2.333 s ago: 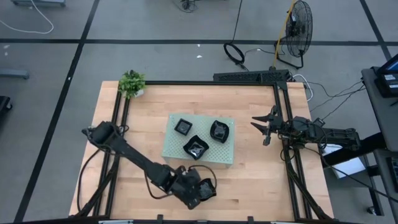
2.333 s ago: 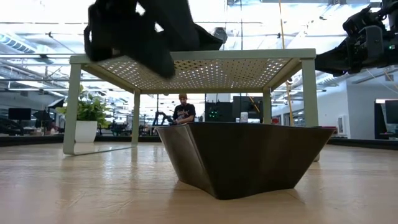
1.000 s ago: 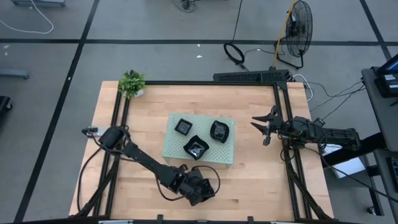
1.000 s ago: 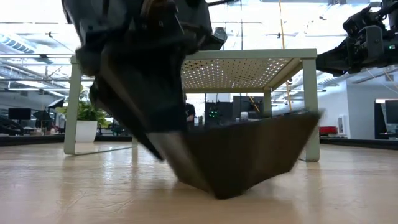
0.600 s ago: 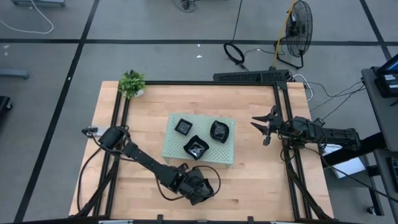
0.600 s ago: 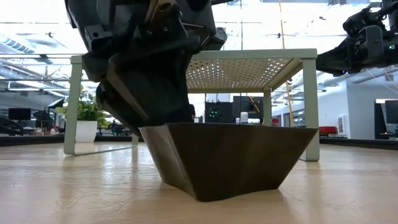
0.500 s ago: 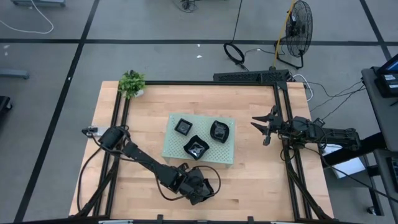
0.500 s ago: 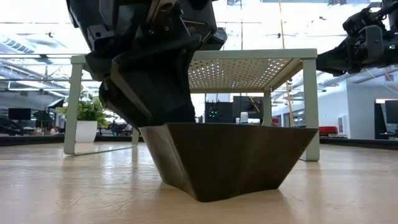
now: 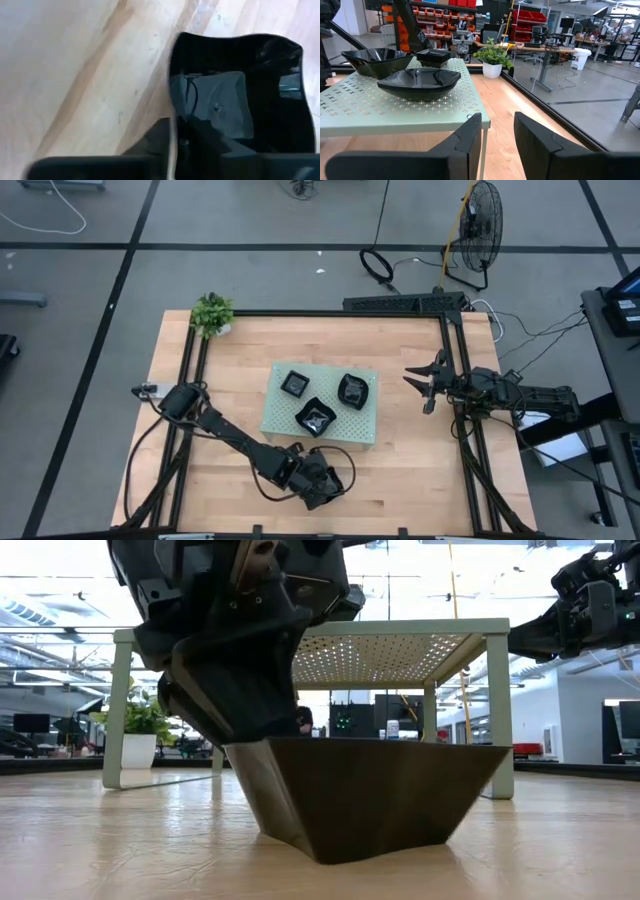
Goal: Pick & Place Mini shaped plates
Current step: Stack the distorted square plate on top of the distorted square plate on the shelf
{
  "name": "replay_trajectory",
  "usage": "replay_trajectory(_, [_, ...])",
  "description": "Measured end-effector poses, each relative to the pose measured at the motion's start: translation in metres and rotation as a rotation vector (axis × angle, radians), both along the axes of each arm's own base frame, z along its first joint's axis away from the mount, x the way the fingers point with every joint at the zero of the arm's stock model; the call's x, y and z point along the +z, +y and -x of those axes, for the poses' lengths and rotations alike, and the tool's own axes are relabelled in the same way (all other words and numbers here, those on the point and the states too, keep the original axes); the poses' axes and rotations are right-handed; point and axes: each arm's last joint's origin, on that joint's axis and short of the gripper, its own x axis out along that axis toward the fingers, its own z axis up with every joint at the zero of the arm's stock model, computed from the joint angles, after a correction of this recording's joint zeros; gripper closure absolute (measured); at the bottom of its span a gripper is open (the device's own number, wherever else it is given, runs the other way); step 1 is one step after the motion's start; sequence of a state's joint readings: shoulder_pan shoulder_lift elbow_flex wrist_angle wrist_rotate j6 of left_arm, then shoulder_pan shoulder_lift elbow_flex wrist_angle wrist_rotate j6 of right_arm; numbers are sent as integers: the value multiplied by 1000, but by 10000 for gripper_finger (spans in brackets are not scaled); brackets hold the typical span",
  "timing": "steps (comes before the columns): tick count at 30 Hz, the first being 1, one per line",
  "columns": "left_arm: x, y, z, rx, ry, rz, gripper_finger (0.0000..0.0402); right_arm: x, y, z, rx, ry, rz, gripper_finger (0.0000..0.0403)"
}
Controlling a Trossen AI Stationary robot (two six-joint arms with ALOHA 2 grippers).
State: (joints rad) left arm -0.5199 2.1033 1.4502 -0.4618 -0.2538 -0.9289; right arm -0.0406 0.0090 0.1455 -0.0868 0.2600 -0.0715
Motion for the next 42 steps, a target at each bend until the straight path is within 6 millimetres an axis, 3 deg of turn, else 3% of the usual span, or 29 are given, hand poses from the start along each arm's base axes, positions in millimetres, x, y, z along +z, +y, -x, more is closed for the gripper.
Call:
replay_trajectory(2, [1, 1, 0, -7, 9, 23, 374, 0, 0, 0, 0, 0, 0, 300])
replay_trajectory(4, [7, 2, 0, -3, 5, 60, 391, 0, 0, 0, 0, 0, 0, 300])
replay_trajectory(9, [33, -3, 7, -27, -40, 95, 394, 0, 0, 0, 0, 0, 0, 300])
replay_trajectory(17, [103, -7, 34, -31, -224, 111, 398, 0, 0, 0, 0, 0, 0, 300])
replay_trajectory(23, [167, 15, 57, 140, -445, 107, 392, 0, 0, 0, 1, 0, 0, 300])
replay_trajectory(27, [192, 39, 70, 185, -495, 23, 396, 0, 0, 0, 0, 0, 0, 300])
replay_trajectory(30, [197, 62, 72, 279, -474, -14, 395, 0, 0, 0, 1, 0, 0, 300])
replay_trajectory(36, [178, 103, 65, 441, -285, -34, 394, 0, 0, 0, 0, 0, 0, 300])
replay_trajectory(42, [167, 123, 55, 479, -194, -17, 393, 0, 0, 0, 0, 0, 0, 300])
